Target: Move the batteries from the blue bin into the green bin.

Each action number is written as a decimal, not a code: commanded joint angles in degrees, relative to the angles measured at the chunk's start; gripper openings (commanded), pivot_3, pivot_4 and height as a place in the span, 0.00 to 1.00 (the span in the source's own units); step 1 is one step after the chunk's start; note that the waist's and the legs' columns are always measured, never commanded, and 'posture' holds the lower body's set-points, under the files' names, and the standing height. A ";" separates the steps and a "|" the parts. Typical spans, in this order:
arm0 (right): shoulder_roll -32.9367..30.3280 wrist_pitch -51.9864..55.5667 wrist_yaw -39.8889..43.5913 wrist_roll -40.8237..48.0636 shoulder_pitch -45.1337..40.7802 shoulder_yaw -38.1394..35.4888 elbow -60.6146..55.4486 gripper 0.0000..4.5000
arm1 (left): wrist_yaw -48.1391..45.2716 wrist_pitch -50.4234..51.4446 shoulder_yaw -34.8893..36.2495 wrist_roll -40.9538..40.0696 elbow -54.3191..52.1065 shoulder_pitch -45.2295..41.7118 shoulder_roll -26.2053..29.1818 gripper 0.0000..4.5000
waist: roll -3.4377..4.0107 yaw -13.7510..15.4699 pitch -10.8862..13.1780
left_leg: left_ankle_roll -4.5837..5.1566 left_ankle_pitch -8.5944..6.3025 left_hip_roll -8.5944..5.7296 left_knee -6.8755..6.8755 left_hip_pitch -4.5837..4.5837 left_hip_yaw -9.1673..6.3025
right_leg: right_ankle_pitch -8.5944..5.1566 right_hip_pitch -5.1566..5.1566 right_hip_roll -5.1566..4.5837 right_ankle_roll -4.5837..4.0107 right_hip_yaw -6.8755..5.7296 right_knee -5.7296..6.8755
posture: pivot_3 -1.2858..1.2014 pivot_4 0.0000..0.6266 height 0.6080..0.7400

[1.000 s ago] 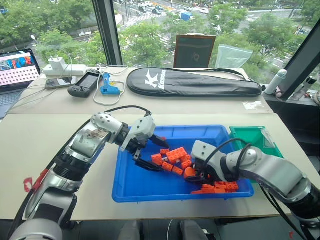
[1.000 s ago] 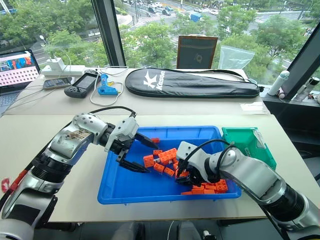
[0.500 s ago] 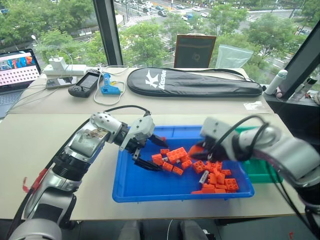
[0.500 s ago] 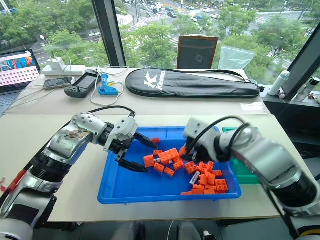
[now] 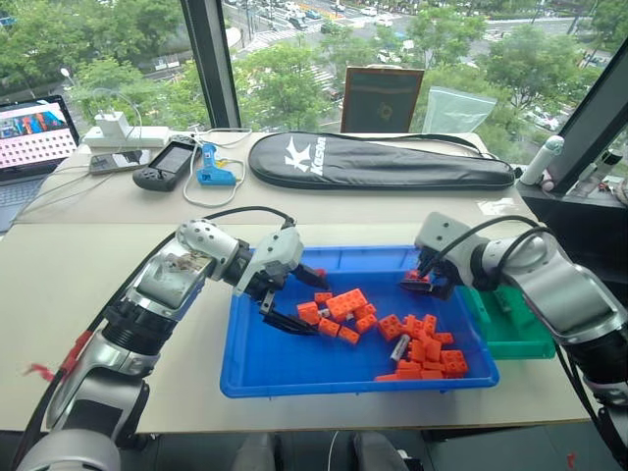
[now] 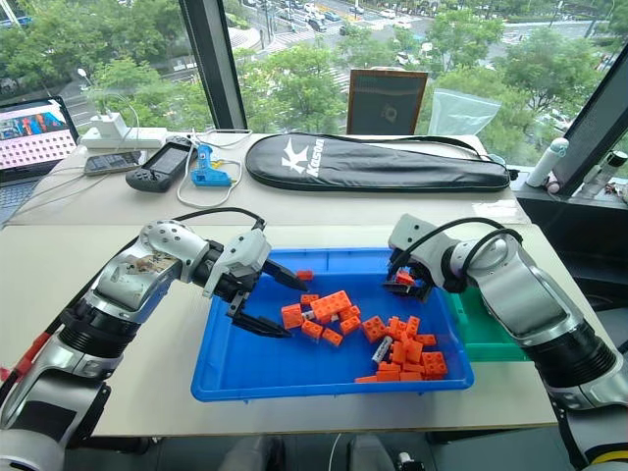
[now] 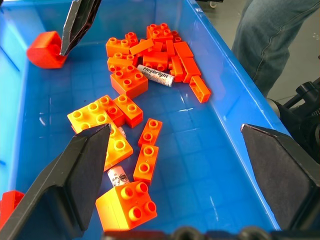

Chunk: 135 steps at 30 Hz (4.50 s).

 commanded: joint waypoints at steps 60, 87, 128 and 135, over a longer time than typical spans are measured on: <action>-1.09 3.82 4.34 -7.23 -1.07 -3.32 -4.92 1.00 | 1.52 -0.52 -0.15 -0.43 -2.76 0.19 -1.13 1.00 | 0.00 0.01 0.00 | 0.01 0.00 0.00 0.01 0.00 -0.02 | 0.00 0.00 0.01 0.00 -0.01 0.03 | 0.52 0.24 0.95; 1.08 27.58 1.51 8.29 1.95 3.58 -16.21 1.00 | 0.68 -2.00 -0.25 -0.18 -2.20 0.82 -1.19 1.00 | 0.00 -0.02 0.00 | 0.01 0.00 0.00 0.04 0.00 -0.03 | -0.01 0.00 0.00 -0.01 -0.01 0.07 | 0.52 0.24 0.95; 5.75 35.86 -8.63 16.62 -1.37 -3.85 -17.35 0.56 | 0.89 -3.34 -0.03 -0.14 -1.01 0.01 -1.69 1.00 | 0.00 -0.10 0.00 | 0.01 0.00 0.00 0.04 0.00 -0.05 | -0.01 0.00 0.00 -0.01 -0.01 0.07 | 0.52 0.24 0.95; -0.14 40.34 -5.80 21.24 -3.00 -20.29 -17.95 0.56 | 7.16 -0.90 4.94 -3.26 3.45 -4.44 -7.98 1.00 | -0.01 0.62 0.01 | 0.01 0.00 -0.07 0.05 -0.09 -0.15 | -0.01 0.03 -0.04 0.00 -0.05 -0.02 | 0.52 0.24 0.95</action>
